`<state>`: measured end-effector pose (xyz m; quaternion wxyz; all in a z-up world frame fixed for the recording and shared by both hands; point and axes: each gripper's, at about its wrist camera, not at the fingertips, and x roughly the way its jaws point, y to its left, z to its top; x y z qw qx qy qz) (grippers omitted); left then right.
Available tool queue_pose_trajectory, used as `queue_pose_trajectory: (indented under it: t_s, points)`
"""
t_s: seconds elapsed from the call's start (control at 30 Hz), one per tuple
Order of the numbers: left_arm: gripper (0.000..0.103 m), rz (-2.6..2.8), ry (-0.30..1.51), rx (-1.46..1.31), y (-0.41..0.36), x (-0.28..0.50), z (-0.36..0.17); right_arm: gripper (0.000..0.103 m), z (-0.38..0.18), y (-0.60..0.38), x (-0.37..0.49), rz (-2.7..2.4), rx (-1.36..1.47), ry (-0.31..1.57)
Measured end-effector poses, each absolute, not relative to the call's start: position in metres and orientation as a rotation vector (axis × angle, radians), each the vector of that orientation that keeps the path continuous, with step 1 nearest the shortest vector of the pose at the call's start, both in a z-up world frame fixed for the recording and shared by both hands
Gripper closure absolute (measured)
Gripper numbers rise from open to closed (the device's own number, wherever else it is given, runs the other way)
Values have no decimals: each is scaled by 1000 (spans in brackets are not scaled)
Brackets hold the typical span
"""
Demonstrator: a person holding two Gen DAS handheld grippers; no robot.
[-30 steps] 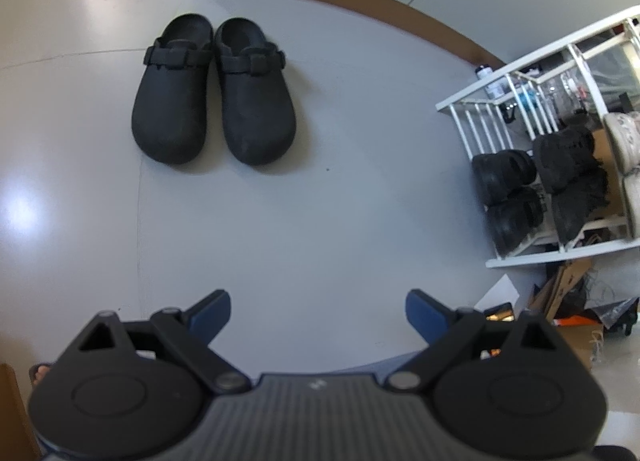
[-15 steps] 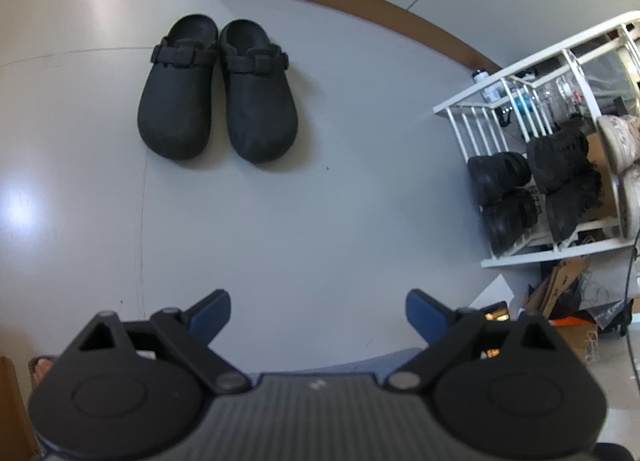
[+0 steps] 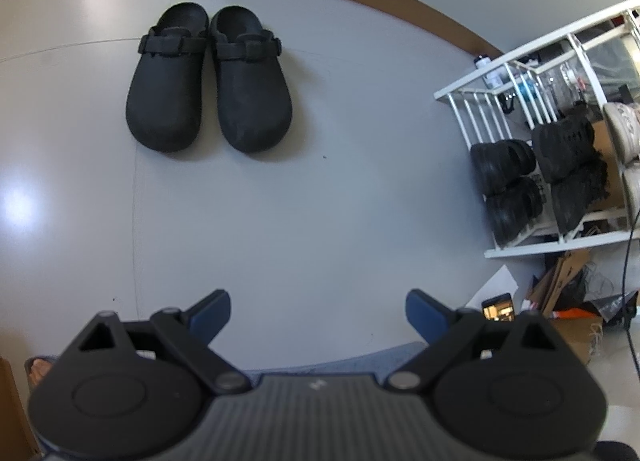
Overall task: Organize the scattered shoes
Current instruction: 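Lower the white sneakers onto the rack shelf and open the right tool, then withdraw the right tool from the rack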
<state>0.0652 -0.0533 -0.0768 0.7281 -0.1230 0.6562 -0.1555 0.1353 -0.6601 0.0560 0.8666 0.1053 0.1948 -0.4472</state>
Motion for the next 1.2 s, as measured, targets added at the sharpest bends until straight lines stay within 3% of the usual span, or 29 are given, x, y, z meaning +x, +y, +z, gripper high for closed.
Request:
queue_pose_trajectory:
  t_s: [0.2, 0.33, 0.4, 1.2]
  points:
    - [7, -347, 1445, -245, -59, 61, -78, 11, 73, -669, 126, -900, 326, 390]
    - [7, -344, 1449, -240, -60, 62, -80, 10, 63, -653, 129, -935, 153, 447]
    - [7, -343, 1438, -233, -61, 63, -78, 5, 62, -654, 119, -912, 227, 429]
    - [7, -460, 1281, -152, -66, 30, -20, 5, 117, -559, 40, -798, 244, 472]
